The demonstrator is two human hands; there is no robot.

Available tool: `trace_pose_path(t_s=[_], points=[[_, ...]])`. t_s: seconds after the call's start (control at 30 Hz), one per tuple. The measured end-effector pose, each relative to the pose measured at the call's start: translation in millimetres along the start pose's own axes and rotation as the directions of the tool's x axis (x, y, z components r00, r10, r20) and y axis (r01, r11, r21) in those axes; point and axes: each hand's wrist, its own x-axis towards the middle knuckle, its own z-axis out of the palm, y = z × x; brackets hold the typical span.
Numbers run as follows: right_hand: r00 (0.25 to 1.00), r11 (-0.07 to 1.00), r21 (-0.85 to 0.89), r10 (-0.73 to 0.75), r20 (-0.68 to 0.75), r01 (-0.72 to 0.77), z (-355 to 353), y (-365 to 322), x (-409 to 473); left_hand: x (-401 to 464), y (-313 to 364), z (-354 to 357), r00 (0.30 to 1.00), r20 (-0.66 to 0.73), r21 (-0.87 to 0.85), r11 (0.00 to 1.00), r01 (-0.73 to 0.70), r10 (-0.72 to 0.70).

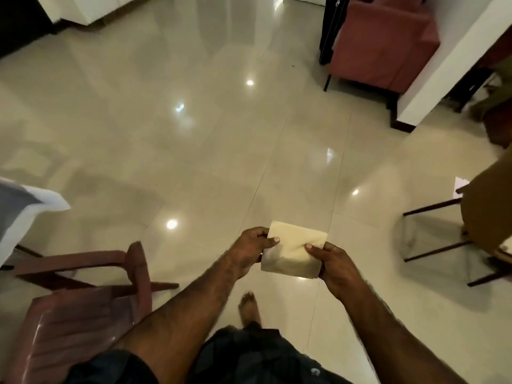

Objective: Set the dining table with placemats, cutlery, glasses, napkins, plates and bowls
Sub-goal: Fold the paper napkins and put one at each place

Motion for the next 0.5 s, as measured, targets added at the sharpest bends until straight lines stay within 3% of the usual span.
trace_pose_path(t_s=[0.1, 0.2, 0.37, 0.5], points=[[1.000, 1.000, -0.003, 0.000, 0.021, 0.000, 20.9, -55.8, 57.1, 47.1, 52.3, -25.1, 0.999, 0.041, 0.049, 0.999, 0.010, -0.012], [0.998, 0.999, -0.031, 0.017, 0.066, -0.015, 54.6, -98.5, 113.1, 83.8, 97.8, -57.9, 1.000, -0.026, 0.027, 1.000, -0.015, 0.016], [0.970, 0.980, -0.200, 0.031, 0.243, 0.019, 138.1, -153.8, 227.7, 145.2, 154.3, -130.2, 0.970, -0.233, -0.054, 0.995, -0.083, 0.068], [0.918, 0.942, -0.330, 0.086, 0.387, 0.051, 223.5, -195.2, 327.8, 181.6, 186.7, -195.5, 0.901, -0.433, -0.184, 0.976, -0.117, 0.027]])
